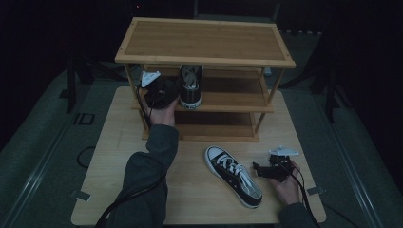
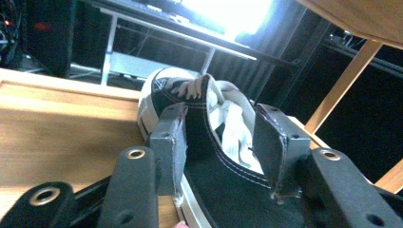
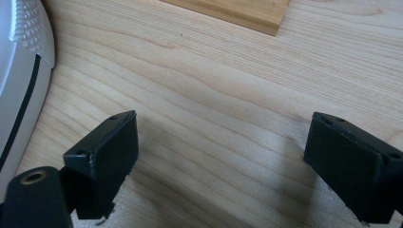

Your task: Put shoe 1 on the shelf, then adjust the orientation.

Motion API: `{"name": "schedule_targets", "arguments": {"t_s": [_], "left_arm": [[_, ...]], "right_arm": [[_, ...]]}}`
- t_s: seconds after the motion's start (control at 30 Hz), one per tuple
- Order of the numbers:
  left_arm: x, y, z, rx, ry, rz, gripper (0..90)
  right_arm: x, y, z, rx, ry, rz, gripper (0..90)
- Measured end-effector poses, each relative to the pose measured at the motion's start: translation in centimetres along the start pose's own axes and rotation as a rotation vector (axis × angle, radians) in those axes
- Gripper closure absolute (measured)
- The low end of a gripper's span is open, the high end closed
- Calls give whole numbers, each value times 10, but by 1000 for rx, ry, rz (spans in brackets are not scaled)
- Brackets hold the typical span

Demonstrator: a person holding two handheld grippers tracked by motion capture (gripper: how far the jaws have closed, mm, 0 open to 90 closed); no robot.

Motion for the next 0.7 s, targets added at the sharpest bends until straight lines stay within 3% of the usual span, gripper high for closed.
{"name": "schedule_targets", "arguments": {"t_s": [0.2,0.47,0.6,0.63,0.7], "left_arm": [[2,-13,2,7,44,-2,530],[10,-25,5,34,66,-25,516],[20,-36,8,43,102,-40,507],[22,-38,9,46,109,-42,506],[25,-41,9,54,122,-47,504]], "right_arm": [[0,0,0,0,1,0,105],[0,0,0,0,0,0,105],[1,-2,-2,11,13,10,181],[-1,-5,-2,19,19,-7,303],[-2,-7,-3,34,32,-16,385]]}}
Point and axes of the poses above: each handheld gripper's, and its own axes: y roughly forward along the jaws, x roughly out of its underside, z roughly to its right, the point moved 1 cm from there along y, roughly forward along the jaws, and after that the axes turned 1 degree about -z, right-handed, at the moved point
